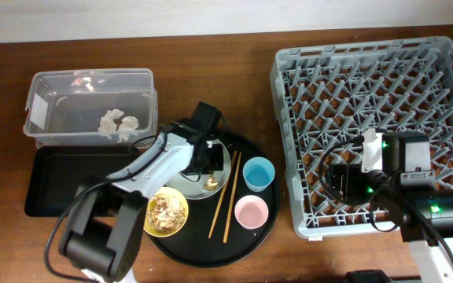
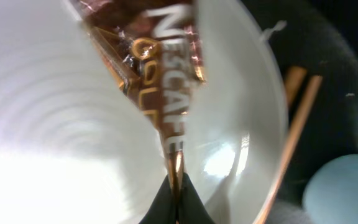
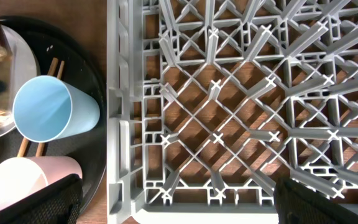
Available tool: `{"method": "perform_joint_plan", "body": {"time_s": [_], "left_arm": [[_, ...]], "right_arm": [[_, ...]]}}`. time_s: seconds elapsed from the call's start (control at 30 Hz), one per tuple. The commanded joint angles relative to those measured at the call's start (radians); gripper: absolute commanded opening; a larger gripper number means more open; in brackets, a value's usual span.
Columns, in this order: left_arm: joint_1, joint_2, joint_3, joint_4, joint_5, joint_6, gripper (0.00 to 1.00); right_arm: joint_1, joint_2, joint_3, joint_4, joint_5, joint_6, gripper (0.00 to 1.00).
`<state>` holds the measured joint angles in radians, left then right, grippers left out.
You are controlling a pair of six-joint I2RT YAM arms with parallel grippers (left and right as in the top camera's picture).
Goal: Sort waste into correct bins and load items into the dishwasher rack
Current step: 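Carry the Nescafé Gold wrapper left and drop it into the clear bin, then grasp the yellow bowl of food scraps with the left gripper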
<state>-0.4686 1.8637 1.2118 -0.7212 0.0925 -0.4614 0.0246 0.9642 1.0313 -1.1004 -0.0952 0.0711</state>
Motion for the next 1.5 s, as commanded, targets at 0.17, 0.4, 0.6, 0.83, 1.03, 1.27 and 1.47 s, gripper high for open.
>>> {"method": "perform_joint_plan", "body": {"time_s": [0.17,0.4,0.6,0.83,1.03,1.27,1.47], "left_arm": [[0.281,-0.322,0.093,0.031,-0.172,0.006,0.0],[0.526,-0.257,0.092,0.163,-0.171,0.006,0.45],[0.551,-0.282,0.1,0.145,-0.034,0.06,0.6],[0.34,-0.337,0.095,-0.293,0.042,0.06,0.58],[0.108,-0.336,-0.019,-0.394,-0.037,0.058,0.59],[-0.006,-0.336,-0.283,-0.251,-0.036,-0.024,0.59],[-0.009,-0.336,-0.373,-0.102,-0.031,-0.024,0.51]], "right_arm": [[-0.005,-0.002,0.021,0.0,-0.005,0.0,0.99],[-0.005,-0.002,0.021,0.0,-0.005,0.0,0.99],[-0.005,-0.002,0.021,0.0,-0.005,0.0,0.99],[-0.005,-0.002,0.021,0.0,-0.005,0.0,0.99],[-0.005,-0.002,0.021,-0.005,-0.005,0.0,0.99],[-0.005,-0.002,0.021,-0.004,-0.005,0.0,0.99],[-0.005,-0.002,0.021,-0.004,-0.005,0.0,0.99]]}}
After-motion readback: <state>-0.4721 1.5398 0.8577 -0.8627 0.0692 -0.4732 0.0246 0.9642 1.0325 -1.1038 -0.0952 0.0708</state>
